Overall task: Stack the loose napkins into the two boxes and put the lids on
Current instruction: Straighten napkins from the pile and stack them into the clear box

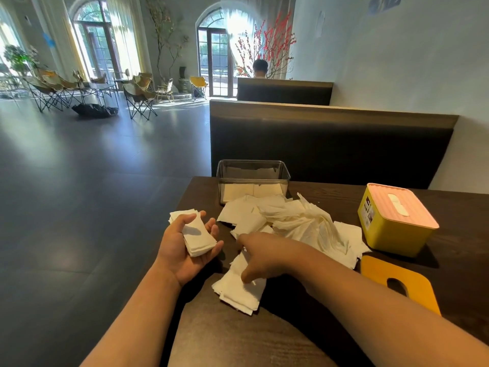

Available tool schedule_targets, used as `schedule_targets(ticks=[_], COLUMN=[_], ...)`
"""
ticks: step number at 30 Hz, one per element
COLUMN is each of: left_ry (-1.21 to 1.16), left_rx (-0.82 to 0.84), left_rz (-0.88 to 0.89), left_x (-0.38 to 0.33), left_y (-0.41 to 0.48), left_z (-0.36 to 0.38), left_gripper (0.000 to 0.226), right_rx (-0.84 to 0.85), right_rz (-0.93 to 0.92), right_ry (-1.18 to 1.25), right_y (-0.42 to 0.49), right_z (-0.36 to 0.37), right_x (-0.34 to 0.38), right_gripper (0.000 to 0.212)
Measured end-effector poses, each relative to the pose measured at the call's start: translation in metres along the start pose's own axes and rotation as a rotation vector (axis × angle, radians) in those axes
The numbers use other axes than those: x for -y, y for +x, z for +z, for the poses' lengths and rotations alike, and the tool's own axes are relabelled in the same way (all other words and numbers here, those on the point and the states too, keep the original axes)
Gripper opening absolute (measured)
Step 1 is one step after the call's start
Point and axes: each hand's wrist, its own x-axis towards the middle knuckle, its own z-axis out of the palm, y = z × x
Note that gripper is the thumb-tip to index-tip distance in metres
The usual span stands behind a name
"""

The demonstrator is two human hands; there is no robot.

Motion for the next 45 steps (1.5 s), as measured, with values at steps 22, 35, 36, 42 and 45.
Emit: schedule_targets(ticks=[22,35,36,42,45], left_ry=[0.073,0.353,0.354,0.298,0.251], left_rx=[0.041,0.205,0.217,0.260,0.294], left_rz=[-0.092,-0.247,-0.247,-0.237,-0.246], left_x=[0.005,0.016,0.017,0.024,0.026], left_y=[-0.008,-0.016,-0.016,-0.015,-0.013], left_z=[0.005,0.010,0.011,0.015,0.012], left_gripper=[0.046,0.063,0.065,0.059,0.057], right_rx=[-0.086,-0.103,-0.096,-0.109,-0.144], right_rz=[-0.106,-0.108,-0.108,-0.147,-0.159], right_ry=[0.508,0.552,0.551,0.627,0.670], right_y=[-0.058,-0.055,-0.052,-0.046,-0.048], right_z=[0.026,0.036,0.037,0.044,0.050], right_x=[-0.019,-0.016,-0.016,-0.019,-0.022], right_gripper=[0.032,0.071,0.075,0.089,0.091])
